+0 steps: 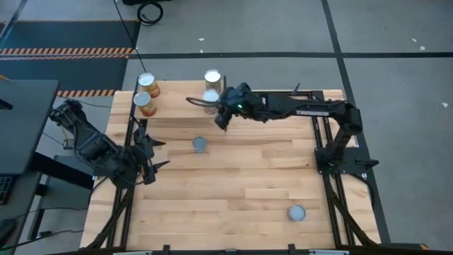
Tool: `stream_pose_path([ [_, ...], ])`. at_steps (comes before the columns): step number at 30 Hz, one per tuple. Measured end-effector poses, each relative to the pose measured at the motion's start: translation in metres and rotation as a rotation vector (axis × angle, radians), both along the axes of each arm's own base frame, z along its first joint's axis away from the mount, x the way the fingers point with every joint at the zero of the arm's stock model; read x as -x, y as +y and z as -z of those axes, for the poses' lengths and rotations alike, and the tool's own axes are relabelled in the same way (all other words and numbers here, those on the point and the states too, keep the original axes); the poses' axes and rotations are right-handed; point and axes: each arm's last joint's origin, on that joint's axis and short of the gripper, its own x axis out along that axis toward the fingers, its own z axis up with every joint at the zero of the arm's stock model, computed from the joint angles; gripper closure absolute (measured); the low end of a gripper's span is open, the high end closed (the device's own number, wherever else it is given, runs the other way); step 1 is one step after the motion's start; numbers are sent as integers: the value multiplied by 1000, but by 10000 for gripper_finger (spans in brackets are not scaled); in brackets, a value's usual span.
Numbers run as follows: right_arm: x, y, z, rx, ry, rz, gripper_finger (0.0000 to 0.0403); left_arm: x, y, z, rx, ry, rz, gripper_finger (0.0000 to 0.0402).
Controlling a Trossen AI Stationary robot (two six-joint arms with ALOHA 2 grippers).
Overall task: Pick and place cans onto a shelf
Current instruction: Put the canned peaches on the shelf, then put the canned carrot on the shelf
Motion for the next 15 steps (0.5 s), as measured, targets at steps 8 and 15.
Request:
stream_pose_path([
  [8,39,85,-3,32,27,-247,193,-16,-9,68,-8,-25,-42,88],
  [15,86,142,53,-28,-64,-330,190,-42,12,136,58,-69,-156,88],
])
